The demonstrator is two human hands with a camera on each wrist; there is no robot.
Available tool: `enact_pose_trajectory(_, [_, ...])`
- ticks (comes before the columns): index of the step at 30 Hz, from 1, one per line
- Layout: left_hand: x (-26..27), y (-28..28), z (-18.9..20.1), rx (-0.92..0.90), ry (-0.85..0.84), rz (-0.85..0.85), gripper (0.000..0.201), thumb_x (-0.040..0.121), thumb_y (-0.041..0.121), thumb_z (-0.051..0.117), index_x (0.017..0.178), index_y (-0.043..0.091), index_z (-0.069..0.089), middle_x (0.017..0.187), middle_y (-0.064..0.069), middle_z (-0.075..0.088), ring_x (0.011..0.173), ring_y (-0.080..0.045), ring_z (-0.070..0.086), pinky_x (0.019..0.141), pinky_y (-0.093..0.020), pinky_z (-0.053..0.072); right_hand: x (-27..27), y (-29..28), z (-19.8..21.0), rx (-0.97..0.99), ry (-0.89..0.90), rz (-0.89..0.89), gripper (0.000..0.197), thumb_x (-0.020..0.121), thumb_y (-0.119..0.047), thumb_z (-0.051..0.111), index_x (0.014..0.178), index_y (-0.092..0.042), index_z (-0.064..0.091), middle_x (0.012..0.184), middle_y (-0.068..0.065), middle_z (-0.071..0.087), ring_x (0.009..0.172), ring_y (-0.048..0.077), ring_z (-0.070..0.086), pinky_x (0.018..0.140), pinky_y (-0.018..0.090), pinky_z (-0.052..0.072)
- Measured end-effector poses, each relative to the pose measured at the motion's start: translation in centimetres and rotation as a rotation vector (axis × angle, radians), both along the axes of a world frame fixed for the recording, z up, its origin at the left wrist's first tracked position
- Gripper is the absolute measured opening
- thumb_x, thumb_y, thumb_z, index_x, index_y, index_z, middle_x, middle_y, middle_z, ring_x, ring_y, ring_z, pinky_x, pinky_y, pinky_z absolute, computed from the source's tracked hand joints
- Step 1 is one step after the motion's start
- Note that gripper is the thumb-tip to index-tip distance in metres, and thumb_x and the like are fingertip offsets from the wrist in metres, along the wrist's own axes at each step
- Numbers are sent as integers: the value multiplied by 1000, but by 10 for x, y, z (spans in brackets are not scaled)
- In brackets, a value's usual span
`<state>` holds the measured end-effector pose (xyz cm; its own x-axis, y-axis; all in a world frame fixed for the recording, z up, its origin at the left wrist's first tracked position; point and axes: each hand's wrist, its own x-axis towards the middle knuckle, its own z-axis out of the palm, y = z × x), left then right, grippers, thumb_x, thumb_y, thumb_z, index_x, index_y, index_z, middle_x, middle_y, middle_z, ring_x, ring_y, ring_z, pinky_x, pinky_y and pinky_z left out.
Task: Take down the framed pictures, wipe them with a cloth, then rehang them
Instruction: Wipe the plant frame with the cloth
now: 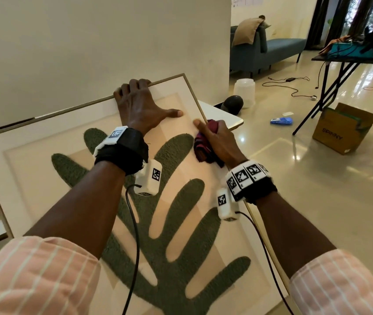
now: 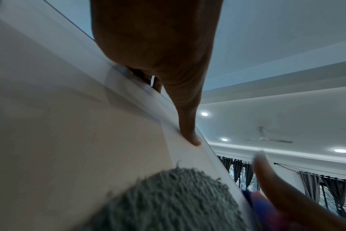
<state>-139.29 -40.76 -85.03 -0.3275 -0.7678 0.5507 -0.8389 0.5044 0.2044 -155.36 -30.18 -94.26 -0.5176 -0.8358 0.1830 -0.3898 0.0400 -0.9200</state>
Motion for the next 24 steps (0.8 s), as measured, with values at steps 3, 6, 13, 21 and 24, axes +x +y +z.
enact_pose_trajectory(3, [6,-8,-6,37,-8,17,105,55,80,69,134,16,45,131,-11,47,122,-29,41,103,-41,26,6,21,-32,78,20,69,66,75,-62,70,116,-18,45,100,-4,55,83,7,55,61,18,44])
enact_pose_trajectory(6, [-1,-8,-8,52,-27,7,105,56,81,69,135,16,45,132,-12,47,124,-30,41,104,-41,26,-1,20,-37,-13,-73,8,49,77,-57,72,95,-14,60,85,3,63,71,11,58,59,19,46])
enact_pose_trajectory(13, [-1,-15,-10,32,-15,6,103,56,81,69,133,16,46,131,-12,49,125,-30,41,106,-42,25,-3,13,-41,-49,-74,-27,50,80,-62,67,64,-17,52,59,-1,53,54,12,50,59,30,40])
enact_pose_trajectory(21, [-9,-27,-25,129,-46,8,108,56,80,69,137,14,43,136,-14,46,129,-32,38,110,-43,22,-5,6,-52,20,-104,-92,56,75,-71,65,59,-20,50,59,-1,55,60,19,55,65,39,46])
enact_pose_trajectory(24, [-9,-32,-27,132,-37,8,107,56,80,70,137,14,44,136,-13,46,130,-31,38,110,-43,22,-3,1,-57,19,-81,-110,57,74,-73,63,58,-20,50,59,0,56,61,19,56,68,43,50])
